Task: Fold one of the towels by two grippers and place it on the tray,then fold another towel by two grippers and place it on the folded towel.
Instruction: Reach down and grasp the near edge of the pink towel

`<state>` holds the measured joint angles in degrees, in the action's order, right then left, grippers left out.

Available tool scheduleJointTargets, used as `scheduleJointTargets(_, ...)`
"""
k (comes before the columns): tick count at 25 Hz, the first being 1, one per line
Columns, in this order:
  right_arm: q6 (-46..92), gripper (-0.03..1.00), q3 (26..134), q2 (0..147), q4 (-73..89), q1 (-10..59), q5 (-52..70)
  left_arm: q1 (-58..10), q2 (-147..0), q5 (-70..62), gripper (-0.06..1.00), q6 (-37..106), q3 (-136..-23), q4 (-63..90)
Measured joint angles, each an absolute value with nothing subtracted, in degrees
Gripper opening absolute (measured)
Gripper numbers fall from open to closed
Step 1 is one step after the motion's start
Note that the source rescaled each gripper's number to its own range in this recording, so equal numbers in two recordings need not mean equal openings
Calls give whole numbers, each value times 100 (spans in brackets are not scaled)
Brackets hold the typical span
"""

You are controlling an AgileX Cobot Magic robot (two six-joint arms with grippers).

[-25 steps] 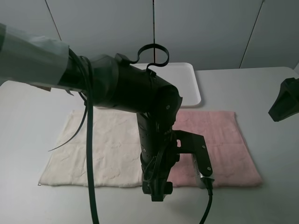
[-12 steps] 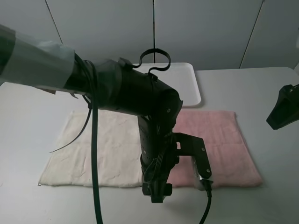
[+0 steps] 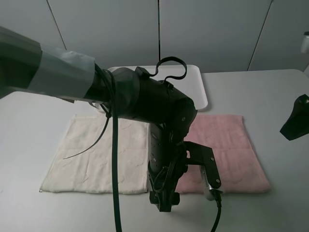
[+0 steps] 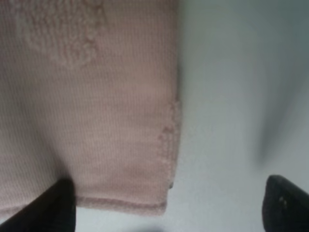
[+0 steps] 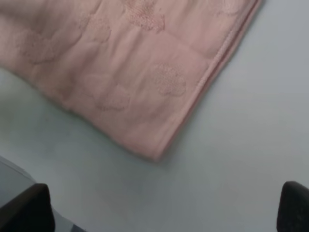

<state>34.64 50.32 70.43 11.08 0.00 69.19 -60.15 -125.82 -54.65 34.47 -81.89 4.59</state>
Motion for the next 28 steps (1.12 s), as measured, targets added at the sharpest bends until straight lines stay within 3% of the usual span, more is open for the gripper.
scheduleJointTargets(7, 5167, 100, 4593, 7043, 1083, 0, 6787, -6020, -12582, -5465, 100, 3436, -8189, 438)
scheduleJointTargets(13, 6273, 100, 3689, 7043, 1150, 177, 5919, -6020, -12582, -5465, 100, 3425, -8189, 438)
scheduleJointTargets(19, 6685, 100, 3006, 7056, 531, 858, 5134, -6020, -12582, -5473, 100, 3425, -8189, 438)
scheduleJointTargets(28, 7070, 100, 2638, 7448, 96, 908, 4480, -6020, -12590, -5473, 100, 3425, -8189, 438)
